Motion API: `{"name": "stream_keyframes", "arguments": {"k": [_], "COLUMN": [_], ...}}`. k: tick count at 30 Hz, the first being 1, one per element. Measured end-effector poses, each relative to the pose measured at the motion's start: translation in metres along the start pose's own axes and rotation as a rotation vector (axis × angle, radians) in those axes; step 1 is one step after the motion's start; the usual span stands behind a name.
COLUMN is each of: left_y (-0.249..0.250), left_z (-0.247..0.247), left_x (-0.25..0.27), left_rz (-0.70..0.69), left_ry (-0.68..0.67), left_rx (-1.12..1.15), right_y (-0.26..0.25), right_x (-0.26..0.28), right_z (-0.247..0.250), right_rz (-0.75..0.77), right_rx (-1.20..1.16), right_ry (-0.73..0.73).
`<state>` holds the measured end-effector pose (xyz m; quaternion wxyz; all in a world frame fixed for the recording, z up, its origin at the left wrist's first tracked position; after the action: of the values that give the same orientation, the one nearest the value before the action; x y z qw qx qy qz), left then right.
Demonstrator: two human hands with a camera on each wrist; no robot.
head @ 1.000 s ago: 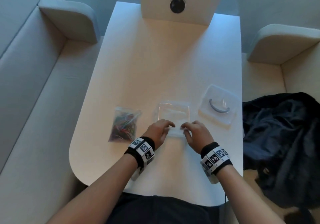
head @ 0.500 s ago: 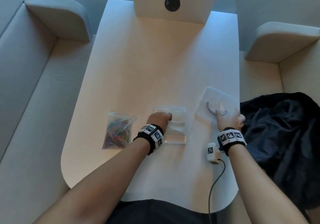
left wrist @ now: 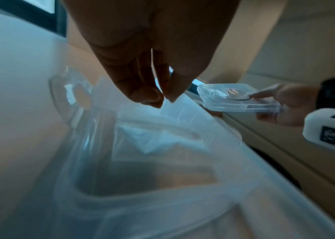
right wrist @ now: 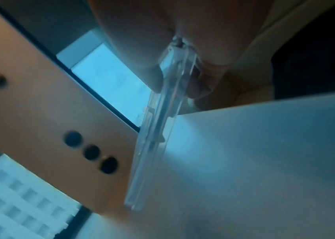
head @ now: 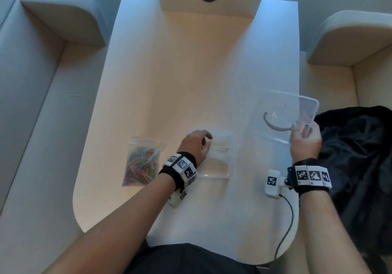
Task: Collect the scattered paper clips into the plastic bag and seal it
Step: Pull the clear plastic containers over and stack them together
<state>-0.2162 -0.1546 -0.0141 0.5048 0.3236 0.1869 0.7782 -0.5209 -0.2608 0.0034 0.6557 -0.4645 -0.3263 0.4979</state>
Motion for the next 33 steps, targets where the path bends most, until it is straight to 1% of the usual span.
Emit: {"name": "stream_keyframes", "arguments": {"k": [1,2,3,5,6,7,9,11,12,14,17,19,22,24,29,30,33], "left_y": [-0.001,-0.003,-0.005,-0.009,-0.012,-0.017,-0.027,-0.036,-0.037,-0.038,-0.043,-0.047,-0.052,-0.056,-0.065,-0.067,-0.075], "left_z": [0.007,0.014,0.020,0.031,0.036,0.038,0.036,0.030,0.027,0.020,0.013,0.011,0.016,0.021,0.028,0.027,0.021], "left_x": [0.003,0.007,0.011,0.022,0.029,0.037,0.052,0.065,0.069,0.073,0.073,0.076,0.081,0.084,0.089,0.089,0.087], "left_rz": [0.031,0.068,0.113,0.187,0.221,0.256,0.305,0.311,0.292,0.225,0.212,0.214,0.225,0.242,0.315,0.333,0.369], "left_ry": [0.024,0.041,0.043,0.051,0.053,0.052,0.059,0.076,0.094,0.140,0.171,0.195,0.279,0.315,0.368,0.361,0.256], "left_rx": [0.105,0.234,0.373,0.630,0.707,0.727,0.624,0.459,0.390,0.269,0.170,0.133,0.075,0.076,0.115,0.133,0.220], "right_y": [-0.010,-0.017,-0.025,-0.035,-0.036,-0.033,-0.023,-0.013,-0.010,-0.008,-0.014,-0.021,-0.032,-0.036,-0.037,-0.037,-0.038], "right_x": [0.011,0.023,0.038,0.071,0.087,0.100,0.118,0.127,0.132,0.139,0.145,0.146,0.150,0.154,0.163,0.164,0.166], "right_z": [-0.011,-0.022,-0.033,-0.053,-0.060,-0.066,-0.074,-0.077,-0.077,-0.078,-0.080,-0.083,-0.089,-0.091,-0.093,-0.094,-0.096], "right_rz": [-0.033,-0.077,-0.102,-0.105,-0.102,-0.105,-0.124,-0.078,-0.041,0.010,0.102,0.145,0.194,0.224,0.203,0.207,0.227], "right_rx": [-0.176,-0.304,-0.359,-0.295,-0.246,-0.194,-0.060,0.180,0.274,0.372,0.508,0.542,0.585,0.605,0.565,0.568,0.595], "right_ry": [-0.037,-0.090,-0.156,-0.323,-0.390,-0.433,-0.454,-0.459,-0.456,-0.448,-0.461,-0.491,-0.562,-0.588,-0.642,-0.656,-0.678]}}
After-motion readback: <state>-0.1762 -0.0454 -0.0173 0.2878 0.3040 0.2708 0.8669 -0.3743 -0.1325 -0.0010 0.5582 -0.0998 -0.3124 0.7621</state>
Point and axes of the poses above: each hand's wrist, its own x-axis away from the middle knuckle, its own z-axis out of the back of the hand, y = z × x, the point moved 6 cm from there along -x, towards the middle knuckle, and after that the axes turned 11 degrees about z, right-handed, at the moved point
